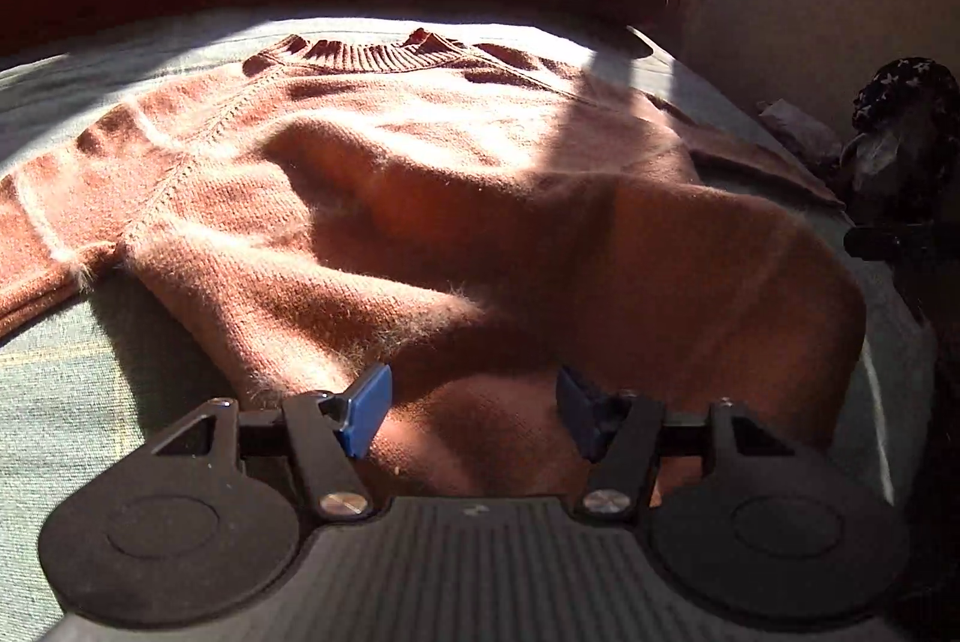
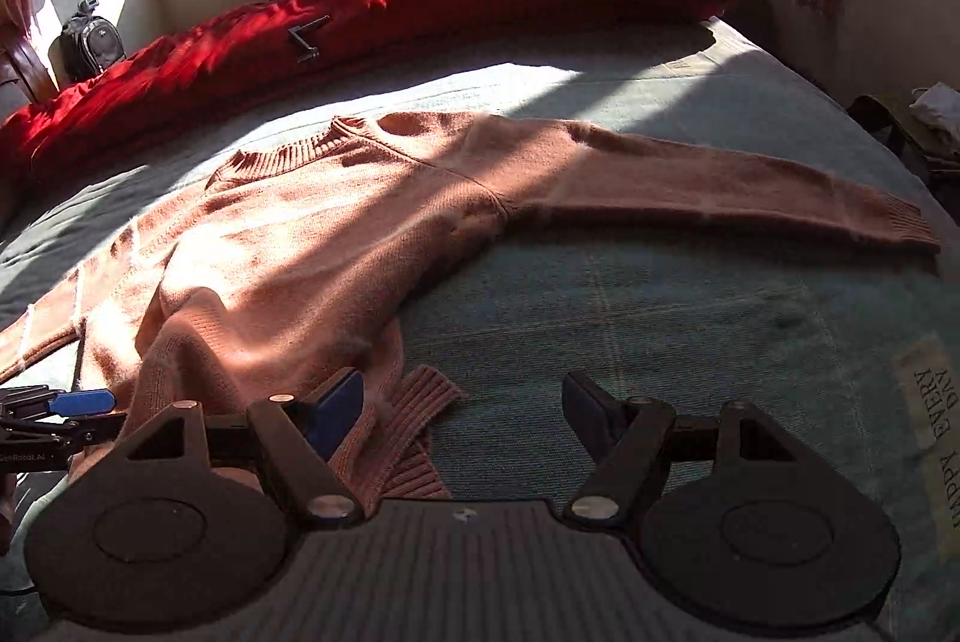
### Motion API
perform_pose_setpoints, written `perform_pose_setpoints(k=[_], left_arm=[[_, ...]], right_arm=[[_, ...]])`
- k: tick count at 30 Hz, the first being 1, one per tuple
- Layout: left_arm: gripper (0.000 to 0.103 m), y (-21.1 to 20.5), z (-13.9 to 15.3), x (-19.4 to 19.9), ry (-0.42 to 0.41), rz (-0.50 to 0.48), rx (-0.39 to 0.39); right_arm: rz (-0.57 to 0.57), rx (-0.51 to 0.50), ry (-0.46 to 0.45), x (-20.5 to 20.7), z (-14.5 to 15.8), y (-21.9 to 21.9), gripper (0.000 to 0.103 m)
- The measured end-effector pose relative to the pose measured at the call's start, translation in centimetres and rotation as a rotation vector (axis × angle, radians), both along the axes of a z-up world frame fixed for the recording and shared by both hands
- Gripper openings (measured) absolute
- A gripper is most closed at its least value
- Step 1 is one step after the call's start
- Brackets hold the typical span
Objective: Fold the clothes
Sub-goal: 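Move the right gripper to the ribbed hem and grasp it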
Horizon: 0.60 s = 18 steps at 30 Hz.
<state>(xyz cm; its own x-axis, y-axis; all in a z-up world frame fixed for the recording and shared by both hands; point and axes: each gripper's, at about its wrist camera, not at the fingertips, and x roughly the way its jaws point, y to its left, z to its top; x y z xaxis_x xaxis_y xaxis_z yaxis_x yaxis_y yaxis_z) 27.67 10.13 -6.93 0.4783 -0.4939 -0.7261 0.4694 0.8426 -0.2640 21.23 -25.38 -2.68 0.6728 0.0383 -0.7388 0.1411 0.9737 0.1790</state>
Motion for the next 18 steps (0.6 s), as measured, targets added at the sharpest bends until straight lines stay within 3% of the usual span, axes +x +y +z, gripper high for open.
perform_pose_setpoints(k=[8,13,18], left_arm=[[0.070,-0.7,-0.8,0.9,0.003,-0.026,0.008],[0.070,-0.8,-0.8,0.6,-0.014,-0.009,0.000],[0.070,-0.5,-0.3,0.5,-0.009,0.003,-0.005]], right_arm=[[-0.100,0.032,0.018,-2.7,-1.0,-0.8,0.075],[0.060,0.058,-0.031,-1.8,0.0,1.8,0.053],[0.190,0.019,0.002,-0.2,-0.7,5.2,0.050]])
